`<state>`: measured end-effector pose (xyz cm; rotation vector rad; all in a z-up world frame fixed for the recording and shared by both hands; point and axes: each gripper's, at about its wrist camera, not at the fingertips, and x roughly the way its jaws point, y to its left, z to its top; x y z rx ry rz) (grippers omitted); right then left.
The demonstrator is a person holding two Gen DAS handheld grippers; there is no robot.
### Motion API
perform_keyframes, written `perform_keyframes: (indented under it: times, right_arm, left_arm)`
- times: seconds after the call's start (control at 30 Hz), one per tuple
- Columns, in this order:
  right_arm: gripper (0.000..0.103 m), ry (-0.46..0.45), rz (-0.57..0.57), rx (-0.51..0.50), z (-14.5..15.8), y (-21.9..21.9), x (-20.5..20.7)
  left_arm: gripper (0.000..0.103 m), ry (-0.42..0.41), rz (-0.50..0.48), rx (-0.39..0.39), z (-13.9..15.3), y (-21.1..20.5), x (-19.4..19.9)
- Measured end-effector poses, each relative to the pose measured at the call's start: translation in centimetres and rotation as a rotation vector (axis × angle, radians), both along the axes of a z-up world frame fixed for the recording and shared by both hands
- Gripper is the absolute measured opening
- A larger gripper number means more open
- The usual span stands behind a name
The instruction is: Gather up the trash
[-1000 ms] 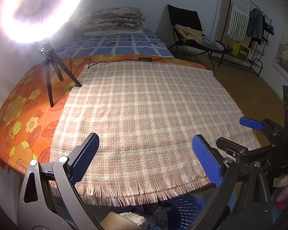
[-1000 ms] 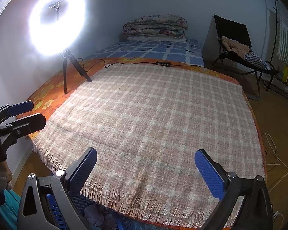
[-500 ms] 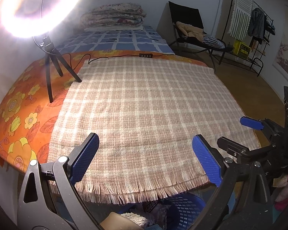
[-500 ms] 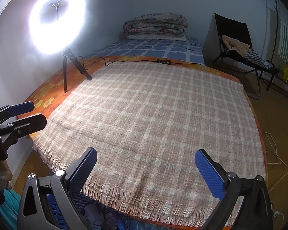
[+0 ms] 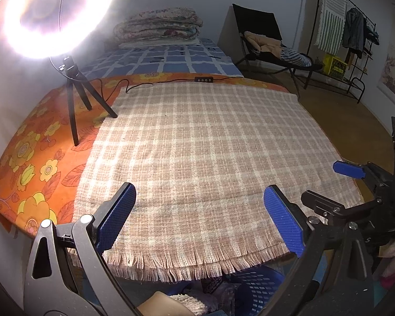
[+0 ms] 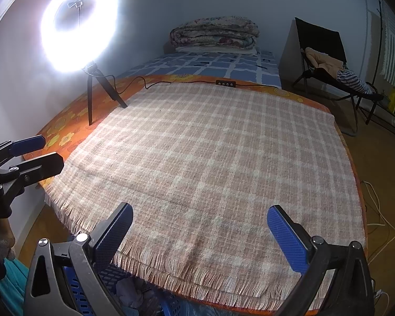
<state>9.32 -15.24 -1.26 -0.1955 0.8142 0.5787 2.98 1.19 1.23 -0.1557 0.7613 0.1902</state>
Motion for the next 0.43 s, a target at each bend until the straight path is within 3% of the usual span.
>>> perform_keyframes:
  times: [0.43]
  right_arm:
    - [0.103, 0.002, 0.003, -0.014, -0.26, 0.0, 0.2]
  left_arm:
    - [0.099, -0.013, -0.001, 0.023, 0.07, 0.01, -0.1]
